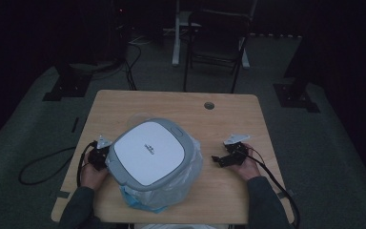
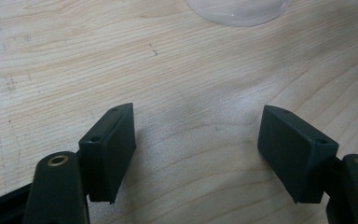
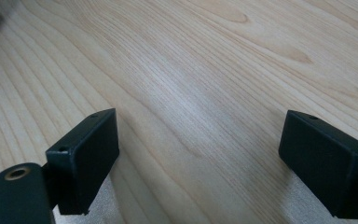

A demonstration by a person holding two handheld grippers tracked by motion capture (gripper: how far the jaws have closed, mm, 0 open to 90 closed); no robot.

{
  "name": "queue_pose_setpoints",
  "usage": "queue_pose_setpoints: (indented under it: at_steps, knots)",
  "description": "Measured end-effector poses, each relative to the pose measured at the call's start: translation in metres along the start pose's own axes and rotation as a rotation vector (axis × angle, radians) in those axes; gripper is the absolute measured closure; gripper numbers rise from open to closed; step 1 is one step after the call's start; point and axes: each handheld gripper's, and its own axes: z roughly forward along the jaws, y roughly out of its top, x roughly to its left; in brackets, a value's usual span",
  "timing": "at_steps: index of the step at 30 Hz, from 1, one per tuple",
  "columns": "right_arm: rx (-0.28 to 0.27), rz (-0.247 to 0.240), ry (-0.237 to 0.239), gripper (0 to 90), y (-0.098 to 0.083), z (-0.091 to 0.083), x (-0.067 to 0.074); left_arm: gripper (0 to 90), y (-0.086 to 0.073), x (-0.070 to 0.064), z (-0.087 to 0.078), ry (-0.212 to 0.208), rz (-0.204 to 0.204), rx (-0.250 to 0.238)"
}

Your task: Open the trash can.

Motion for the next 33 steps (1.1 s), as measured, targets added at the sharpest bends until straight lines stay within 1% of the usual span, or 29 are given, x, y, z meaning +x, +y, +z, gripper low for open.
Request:
queue_pose_setpoints:
  at_steps: [22,23,26,29,31,33]
  knots:
    - [-0.008,0.008,-0.007,14.5,-0.0005,-0.0007,0.0014,28.4,-0.0001,0.0004,-0.0001,-0.001,-0.006,-0.002]
    - [-0.009,0.009,-0.008,15.0,-0.0005,-0.0007,0.0015,28.4,-0.0001,0.0004,-0.0001,-0.001,-0.006,-0.002]
    - [-0.009,0.007,-0.006,21.5,0.0001,-0.0021,0.0022,28.4,-0.0001,0.0005,-0.0002,-0.002,-0.008,-0.003]
    - [0.002,0.005,-0.006,24.4,0.0015,-0.0034,0.0032,28.4,-0.0002,0.0007,-0.0002,-0.004,-0.009,-0.003]
    - [0.009,0.005,-0.019,25.0,0.003,-0.0044,0.0039,28.4,-0.0002,0.0009,-0.0002,-0.005,-0.01,-0.004]
    - [0.002,0.008,-0.024,26.4,0.005,-0.0065,0.0047,28.4,-0.0002,0.0009,-0.0002,-0.005,-0.01,-0.004]
